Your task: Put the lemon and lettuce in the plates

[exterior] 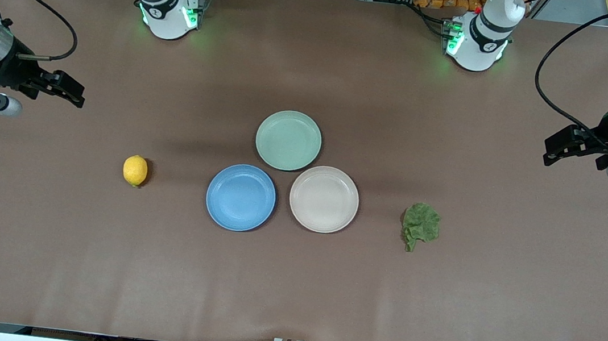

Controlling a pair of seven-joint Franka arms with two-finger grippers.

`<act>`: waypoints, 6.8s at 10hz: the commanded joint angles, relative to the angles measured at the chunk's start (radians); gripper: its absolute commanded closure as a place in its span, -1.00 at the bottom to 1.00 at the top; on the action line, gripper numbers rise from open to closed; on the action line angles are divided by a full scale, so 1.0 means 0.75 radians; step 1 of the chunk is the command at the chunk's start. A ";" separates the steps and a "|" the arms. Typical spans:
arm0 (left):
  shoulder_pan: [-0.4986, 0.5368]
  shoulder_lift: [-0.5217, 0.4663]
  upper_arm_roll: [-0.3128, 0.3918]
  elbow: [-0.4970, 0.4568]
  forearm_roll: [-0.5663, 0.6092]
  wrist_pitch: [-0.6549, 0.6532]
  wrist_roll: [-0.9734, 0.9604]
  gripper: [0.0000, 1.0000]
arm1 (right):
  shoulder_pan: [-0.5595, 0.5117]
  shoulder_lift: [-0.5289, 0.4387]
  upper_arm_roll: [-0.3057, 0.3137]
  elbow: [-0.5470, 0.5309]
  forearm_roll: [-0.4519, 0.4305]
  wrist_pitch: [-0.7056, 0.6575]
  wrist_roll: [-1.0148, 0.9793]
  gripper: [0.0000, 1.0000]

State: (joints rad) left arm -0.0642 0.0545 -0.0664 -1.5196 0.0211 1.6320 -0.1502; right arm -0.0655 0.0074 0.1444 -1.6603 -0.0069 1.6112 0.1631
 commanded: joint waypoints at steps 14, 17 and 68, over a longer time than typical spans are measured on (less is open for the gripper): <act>-0.227 0.796 -0.038 -0.088 0.013 0.611 -0.166 -1.00 | 0.010 0.310 -0.029 -0.052 0.015 0.246 -0.019 -1.00; -0.225 0.840 -0.038 -0.201 0.011 0.806 -0.166 -1.00 | 0.010 0.466 -0.029 -0.180 -0.001 0.523 -0.023 -1.00; 0.065 0.007 -0.196 0.012 0.041 0.044 -0.235 -1.00 | -0.015 0.195 0.008 0.412 -0.083 -0.220 -0.068 -1.00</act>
State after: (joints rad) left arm -0.0267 0.0725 -0.2054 -1.5080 0.0590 1.6991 -0.3514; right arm -0.0898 0.2203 0.1685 -1.2579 -0.0480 1.4327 0.1140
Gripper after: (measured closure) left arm 0.000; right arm 0.000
